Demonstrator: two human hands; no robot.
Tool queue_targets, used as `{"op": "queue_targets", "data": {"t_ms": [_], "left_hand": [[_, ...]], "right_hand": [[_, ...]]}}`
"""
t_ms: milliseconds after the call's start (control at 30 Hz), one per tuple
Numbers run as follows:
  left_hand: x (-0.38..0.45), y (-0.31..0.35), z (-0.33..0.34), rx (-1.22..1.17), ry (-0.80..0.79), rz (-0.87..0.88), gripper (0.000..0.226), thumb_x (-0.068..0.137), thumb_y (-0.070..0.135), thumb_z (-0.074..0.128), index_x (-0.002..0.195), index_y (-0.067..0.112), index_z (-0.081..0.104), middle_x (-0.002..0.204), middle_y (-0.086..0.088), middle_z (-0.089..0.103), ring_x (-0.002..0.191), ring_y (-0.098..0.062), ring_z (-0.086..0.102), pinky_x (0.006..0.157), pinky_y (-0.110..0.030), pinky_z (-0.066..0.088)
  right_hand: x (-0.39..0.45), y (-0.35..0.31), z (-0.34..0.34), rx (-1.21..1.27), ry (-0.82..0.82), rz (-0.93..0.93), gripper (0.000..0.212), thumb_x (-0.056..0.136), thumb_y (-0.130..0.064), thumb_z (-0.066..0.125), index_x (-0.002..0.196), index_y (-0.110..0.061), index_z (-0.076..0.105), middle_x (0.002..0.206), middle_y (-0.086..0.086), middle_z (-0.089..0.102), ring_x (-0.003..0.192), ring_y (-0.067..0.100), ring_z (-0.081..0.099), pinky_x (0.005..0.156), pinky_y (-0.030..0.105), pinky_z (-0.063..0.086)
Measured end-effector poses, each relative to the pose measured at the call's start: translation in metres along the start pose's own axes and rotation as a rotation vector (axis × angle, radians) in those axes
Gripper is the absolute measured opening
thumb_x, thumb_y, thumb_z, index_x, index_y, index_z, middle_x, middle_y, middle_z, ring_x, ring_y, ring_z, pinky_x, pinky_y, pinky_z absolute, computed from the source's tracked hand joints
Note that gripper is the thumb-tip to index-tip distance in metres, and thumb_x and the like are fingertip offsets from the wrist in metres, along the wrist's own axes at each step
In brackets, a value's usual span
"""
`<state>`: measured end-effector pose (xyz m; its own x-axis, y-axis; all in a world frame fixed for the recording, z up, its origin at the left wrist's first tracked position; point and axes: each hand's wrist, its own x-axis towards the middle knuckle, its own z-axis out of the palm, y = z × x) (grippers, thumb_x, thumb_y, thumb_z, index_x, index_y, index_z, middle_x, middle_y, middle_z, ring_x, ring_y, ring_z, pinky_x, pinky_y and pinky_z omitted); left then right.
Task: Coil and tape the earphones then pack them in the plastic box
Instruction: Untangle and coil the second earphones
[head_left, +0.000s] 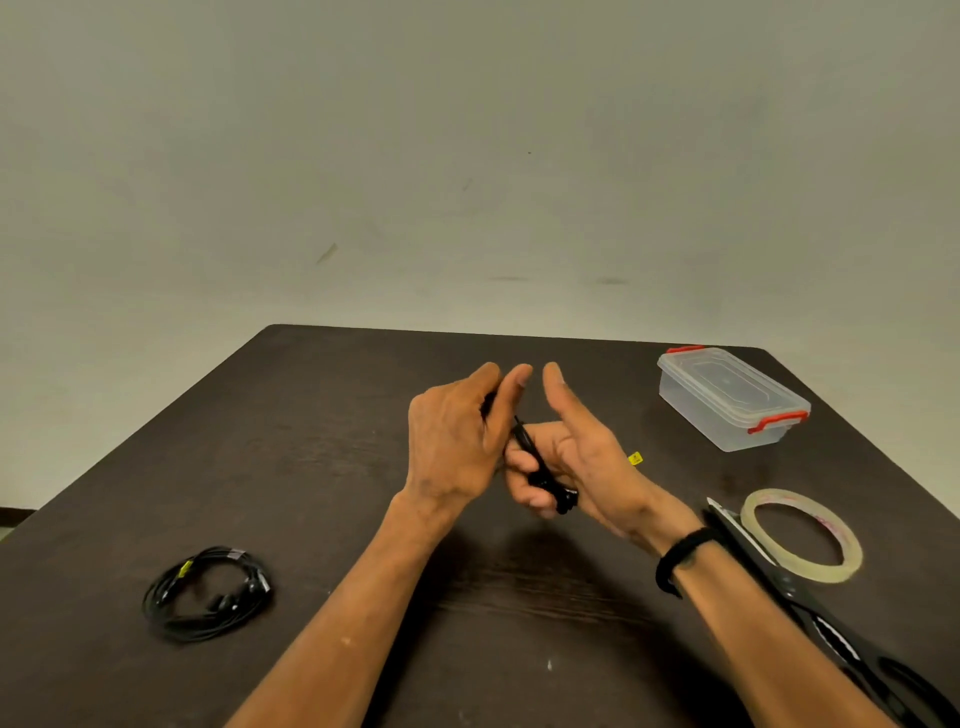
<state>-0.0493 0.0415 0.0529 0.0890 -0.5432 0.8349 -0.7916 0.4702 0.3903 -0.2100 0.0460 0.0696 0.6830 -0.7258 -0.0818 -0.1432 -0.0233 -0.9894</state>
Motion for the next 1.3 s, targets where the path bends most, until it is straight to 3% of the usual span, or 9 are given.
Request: {"op": "queue_targets", "data": {"t_ms": [200, 333, 433, 533, 733, 867, 1067, 1200, 1300], "left_hand": [[0.003, 0.001, 0.005, -0.276, -0.125, -0.244, 0.060, 0.107, 0.047, 0.052, 0.057, 0.018, 0.036, 0.047, 0.008, 0.034, 0.046, -0.011, 0.033, 0.049, -0.027, 0.028], [-0.002, -0.003, 0.012, -0.443, -0.205, -0.398, 0.067, 0.104, 0.058, 0.049, 0.063, 0.006, 0.049, 0.051, -0.009, 0.045, 0.050, -0.016, 0.042, 0.052, -0.044, 0.039], [-0.010, -0.001, 0.021, -0.486, -0.317, -0.484, 0.049, 0.103, 0.044, 0.055, 0.068, 0.011, 0.064, 0.059, -0.013, 0.064, 0.056, -0.013, 0.053, 0.054, -0.043, 0.045], [-0.016, 0.009, 0.028, -0.414, -0.515, -0.497, 0.043, 0.102, 0.024, 0.058, 0.060, 0.017, 0.058, 0.052, 0.000, 0.055, 0.052, -0.007, 0.044, 0.054, -0.033, 0.036], [-0.022, 0.023, 0.027, -0.140, -0.520, -0.300, 0.061, 0.108, 0.044, 0.046, 0.054, 0.018, 0.036, 0.043, 0.004, 0.040, 0.043, -0.018, 0.039, 0.051, -0.036, 0.034], [-0.026, 0.024, 0.026, 0.060, -0.492, -0.073, 0.061, 0.107, 0.054, 0.036, 0.056, 0.021, 0.032, 0.048, 0.001, 0.041, 0.049, -0.027, 0.042, 0.056, -0.042, 0.050], [-0.021, 0.035, 0.017, 0.045, -0.302, 0.170, 0.054, 0.108, 0.049, 0.041, 0.060, 0.023, 0.037, 0.047, 0.004, 0.042, 0.042, -0.020, 0.039, 0.046, -0.034, 0.034], [-0.012, 0.037, 0.006, -0.029, -0.106, 0.225, 0.045, 0.107, 0.041, 0.050, 0.067, 0.032, 0.033, 0.051, 0.014, 0.032, 0.044, -0.012, 0.031, 0.048, -0.026, 0.023], [-0.007, 0.033, 0.000, -0.083, -0.006, 0.193, 0.042, 0.106, 0.034, 0.055, 0.069, 0.034, 0.036, 0.055, 0.019, 0.026, 0.046, -0.009, 0.028, 0.050, -0.019, 0.021]], "right_hand": [[-0.002, -0.009, -0.001, 0.440, -0.163, -0.044, 0.083, 0.089, -0.092, 0.012, 0.079, -0.015, 0.040, 0.068, 0.009, 0.040, 0.060, 0.023, 0.030, 0.061, 0.035, 0.033], [-0.001, -0.010, -0.002, 0.699, -0.203, -0.132, 0.077, 0.094, -0.088, 0.022, 0.087, -0.015, 0.044, 0.071, 0.012, 0.044, 0.065, 0.025, 0.034, 0.065, 0.037, 0.035], [-0.001, -0.011, -0.005, 0.860, -0.138, -0.236, 0.069, 0.101, -0.080, 0.027, 0.089, -0.014, 0.045, 0.071, 0.008, 0.040, 0.066, 0.023, 0.027, 0.064, 0.035, 0.030], [-0.003, -0.011, -0.014, 0.977, -0.011, -0.327, 0.069, 0.098, -0.082, 0.035, 0.089, -0.015, 0.047, 0.074, 0.003, 0.033, 0.067, 0.019, 0.024, 0.065, 0.033, 0.026], [-0.006, -0.006, -0.026, 1.027, 0.249, -0.444, 0.079, 0.085, -0.093, 0.040, 0.089, -0.014, 0.050, 0.077, 0.004, 0.038, 0.067, 0.018, 0.030, 0.066, 0.033, 0.033], [-0.006, -0.003, -0.035, 0.974, 0.453, -0.497, 0.078, 0.085, -0.092, 0.039, 0.086, -0.015, 0.051, 0.078, 0.006, 0.044, 0.067, 0.020, 0.038, 0.065, 0.034, 0.035], [-0.002, 0.001, -0.037, 0.461, 0.686, -0.399, 0.069, 0.090, -0.084, 0.029, 0.086, -0.017, 0.048, 0.070, 0.008, 0.050, 0.060, 0.018, 0.040, 0.058, 0.032, 0.038], [0.000, 0.003, -0.022, 0.185, 0.562, -0.326, 0.064, 0.094, -0.074, 0.027, 0.085, -0.013, 0.046, 0.065, 0.003, 0.048, 0.058, 0.013, 0.040, 0.054, 0.021, 0.038], [0.000, 0.006, -0.013, -0.077, 0.452, -0.254, 0.081, 0.098, -0.073, 0.019, 0.082, 0.003, 0.044, 0.068, 0.018, 0.038, 0.060, 0.012, 0.037, 0.058, 0.020, 0.036]]}}
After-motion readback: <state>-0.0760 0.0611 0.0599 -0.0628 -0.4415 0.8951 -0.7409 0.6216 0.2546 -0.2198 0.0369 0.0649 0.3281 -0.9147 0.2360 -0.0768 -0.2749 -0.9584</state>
